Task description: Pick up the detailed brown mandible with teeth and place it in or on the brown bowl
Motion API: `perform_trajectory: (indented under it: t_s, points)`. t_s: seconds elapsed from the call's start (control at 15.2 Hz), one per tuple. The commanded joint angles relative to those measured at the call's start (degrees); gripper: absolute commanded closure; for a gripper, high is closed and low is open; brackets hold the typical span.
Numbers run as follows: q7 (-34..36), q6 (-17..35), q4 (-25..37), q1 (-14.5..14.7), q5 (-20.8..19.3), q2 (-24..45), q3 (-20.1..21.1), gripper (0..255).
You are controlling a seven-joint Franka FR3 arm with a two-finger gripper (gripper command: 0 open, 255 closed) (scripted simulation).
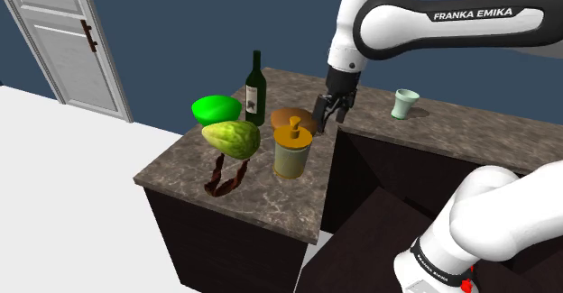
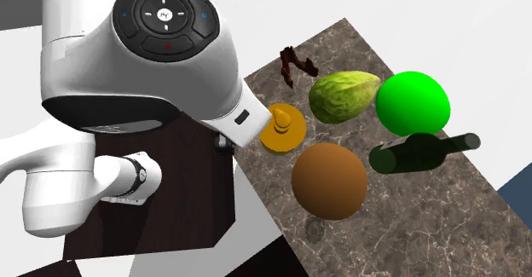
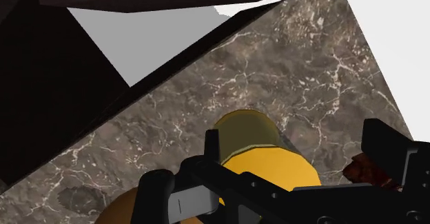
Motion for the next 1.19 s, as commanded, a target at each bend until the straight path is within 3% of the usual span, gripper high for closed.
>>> perform_trajectory:
  t_s: [0.0,0.53,1.12]
  points:
    - [2.4,2.8,0.8,0.5,1.5,3.4,1.5,0]
    - [9.9,13.1,6.6,1.6,5.0,18.4,5.8,0]
    - [18.1,21.4,18.7,3.4,5.4,37.1,8.9,0]
